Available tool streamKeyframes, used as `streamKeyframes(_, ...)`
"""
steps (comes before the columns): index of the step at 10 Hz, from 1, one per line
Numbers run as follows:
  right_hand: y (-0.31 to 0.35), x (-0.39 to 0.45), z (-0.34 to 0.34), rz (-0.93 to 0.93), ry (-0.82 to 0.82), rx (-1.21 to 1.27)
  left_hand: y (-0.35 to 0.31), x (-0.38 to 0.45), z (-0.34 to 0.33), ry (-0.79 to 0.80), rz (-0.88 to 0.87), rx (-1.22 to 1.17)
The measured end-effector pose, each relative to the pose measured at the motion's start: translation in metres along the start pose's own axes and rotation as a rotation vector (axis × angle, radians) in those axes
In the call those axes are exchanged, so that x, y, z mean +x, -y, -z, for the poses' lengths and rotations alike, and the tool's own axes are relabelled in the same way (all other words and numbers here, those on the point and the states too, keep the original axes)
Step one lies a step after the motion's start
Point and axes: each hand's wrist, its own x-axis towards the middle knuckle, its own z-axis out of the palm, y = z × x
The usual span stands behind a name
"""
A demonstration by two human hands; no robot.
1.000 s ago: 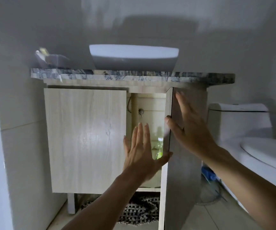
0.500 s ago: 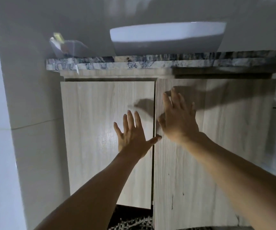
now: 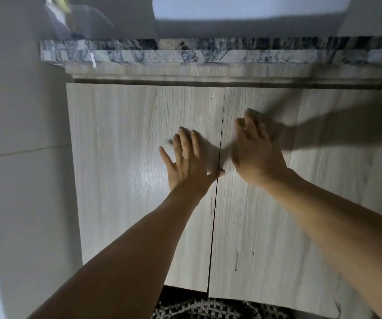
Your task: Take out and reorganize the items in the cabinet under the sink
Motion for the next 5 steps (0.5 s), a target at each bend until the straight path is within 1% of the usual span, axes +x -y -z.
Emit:
streamKeyframes(2, -0.003, -0.002, -0.012, 0.035, -0.060, -0.009, 0.000, 0.000, 0.000, 0.027, -0.012, 0.011)
streamKeyframes(3, -0.006, -0.007, -0.008, 0.049, -0.015, -0.042, 0.003, -0.006, 0.002, 0.064, -0.041, 0.061)
streamKeyframes(4, -0.006, -0.008, 0.005, 0.053, 0.122, -0.014, 0.009, -0.013, 0.020, 0.275, -0.081, 0.069)
streamKeyframes(5, -0.007, -0.019, 0.026, -0.046, 0.353, 0.154, 0.007, -0.047, 0.046, 0.615, -0.225, 0.010)
